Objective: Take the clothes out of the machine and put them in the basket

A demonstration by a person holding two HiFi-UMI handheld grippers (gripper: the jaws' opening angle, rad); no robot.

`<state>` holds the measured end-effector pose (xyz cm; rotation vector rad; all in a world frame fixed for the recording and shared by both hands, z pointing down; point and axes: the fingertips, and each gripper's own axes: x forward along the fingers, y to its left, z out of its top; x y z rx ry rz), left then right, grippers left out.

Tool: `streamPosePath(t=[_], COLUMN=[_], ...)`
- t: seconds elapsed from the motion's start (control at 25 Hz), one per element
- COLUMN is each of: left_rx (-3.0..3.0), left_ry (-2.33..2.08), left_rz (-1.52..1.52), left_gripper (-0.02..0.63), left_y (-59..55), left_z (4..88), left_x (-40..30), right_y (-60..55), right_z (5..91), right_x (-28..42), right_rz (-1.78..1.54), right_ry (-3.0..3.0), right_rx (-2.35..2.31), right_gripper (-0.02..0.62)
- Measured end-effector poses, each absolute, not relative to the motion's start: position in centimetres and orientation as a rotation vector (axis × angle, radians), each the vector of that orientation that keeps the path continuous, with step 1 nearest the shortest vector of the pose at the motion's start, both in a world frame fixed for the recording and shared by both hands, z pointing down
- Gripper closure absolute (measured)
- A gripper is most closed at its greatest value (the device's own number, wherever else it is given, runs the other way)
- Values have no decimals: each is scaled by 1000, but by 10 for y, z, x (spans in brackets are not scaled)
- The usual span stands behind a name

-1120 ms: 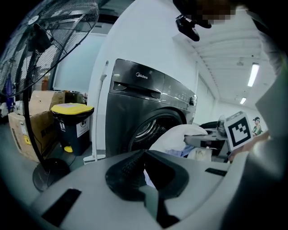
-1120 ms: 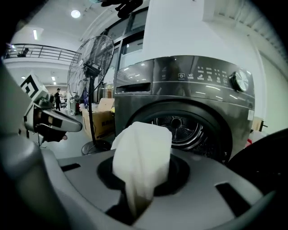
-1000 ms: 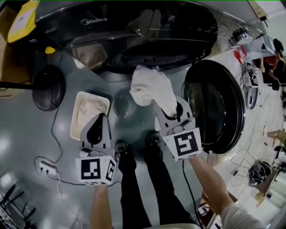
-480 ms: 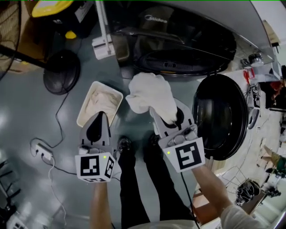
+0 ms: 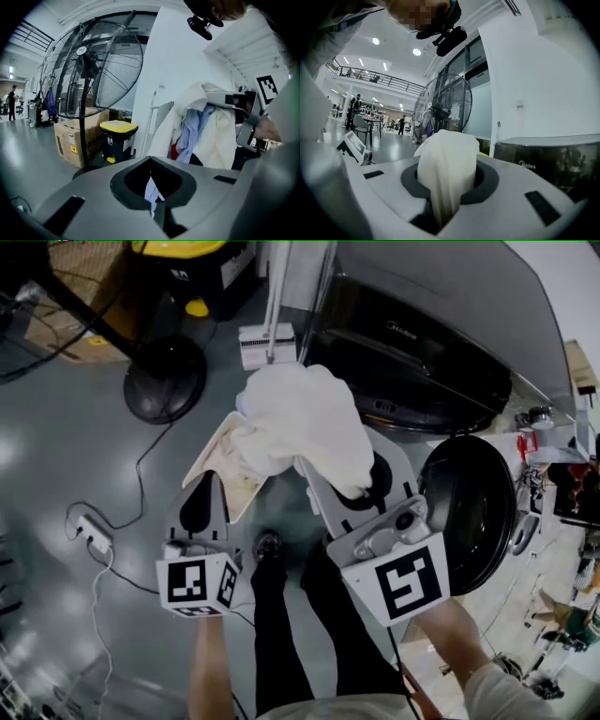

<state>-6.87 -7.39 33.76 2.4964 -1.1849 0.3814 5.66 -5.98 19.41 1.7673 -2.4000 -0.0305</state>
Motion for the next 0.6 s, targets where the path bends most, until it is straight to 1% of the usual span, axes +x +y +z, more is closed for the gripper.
streamPosePath(t=[0.16, 0.32, 0.6], left_rx=[2482, 2446, 2339], left_ry=[-1271, -1371, -1500], left_rz=[348, 322, 319], left_gripper=[586, 586, 588], left_y=[-83, -86, -73], left_z=[313, 298, 315], left_x=[-96, -133, -204], right_y=[-73, -74, -72], right_z=[162, 150, 185], right_x=[28, -8, -69], right_rz=[-75, -100, -11], right_ry=[-2472, -2530, -2588], right_rx=[1701, 1610, 1483], right_gripper=[489, 489, 489])
